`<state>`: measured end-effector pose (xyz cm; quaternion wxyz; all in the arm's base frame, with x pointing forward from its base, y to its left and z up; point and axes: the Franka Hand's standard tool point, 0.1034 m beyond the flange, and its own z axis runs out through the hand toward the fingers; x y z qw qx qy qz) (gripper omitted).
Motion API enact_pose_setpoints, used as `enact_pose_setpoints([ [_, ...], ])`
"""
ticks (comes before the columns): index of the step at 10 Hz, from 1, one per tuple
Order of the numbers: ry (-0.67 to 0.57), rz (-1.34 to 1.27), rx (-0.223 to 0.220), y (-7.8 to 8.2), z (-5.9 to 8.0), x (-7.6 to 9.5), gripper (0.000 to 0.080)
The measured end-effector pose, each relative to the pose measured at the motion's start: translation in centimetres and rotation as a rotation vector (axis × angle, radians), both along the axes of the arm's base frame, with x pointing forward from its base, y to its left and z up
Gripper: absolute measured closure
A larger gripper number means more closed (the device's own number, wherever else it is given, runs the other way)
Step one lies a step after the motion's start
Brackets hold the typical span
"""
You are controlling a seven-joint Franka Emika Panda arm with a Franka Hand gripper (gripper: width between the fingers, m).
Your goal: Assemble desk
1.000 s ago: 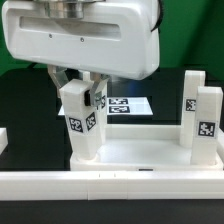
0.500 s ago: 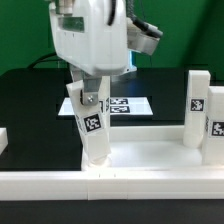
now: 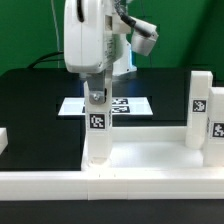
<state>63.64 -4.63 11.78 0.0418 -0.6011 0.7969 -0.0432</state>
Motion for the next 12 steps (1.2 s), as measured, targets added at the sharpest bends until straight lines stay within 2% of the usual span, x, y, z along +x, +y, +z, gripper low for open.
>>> enact_pose_setpoints([
  [2,-0.001,0.0,0.0,0.06,0.0,0.0,0.0506],
  [3,0.0,0.026,-0.003,0.07,-0.01,0.0,0.048],
  [4,0.004,0.106,-0.013,-0.11,0.06,-0.01,0.048],
  [5,0.016,0.209,-0.024,-0.59,0.42,0.0,0.0302],
  [6,0.047,0.375,-0.066,-0.72,0.64,0.04,0.0302],
  [7,0.058,0.497,-0.093,-0.53,0.68,0.18,0.0183],
  [10,0.067,0.694,-0.113,-0.74,0.62,0.12,0.0151],
  [12,0.092,1.01,-0.161,-0.37,0.78,0.33,0.0151],
])
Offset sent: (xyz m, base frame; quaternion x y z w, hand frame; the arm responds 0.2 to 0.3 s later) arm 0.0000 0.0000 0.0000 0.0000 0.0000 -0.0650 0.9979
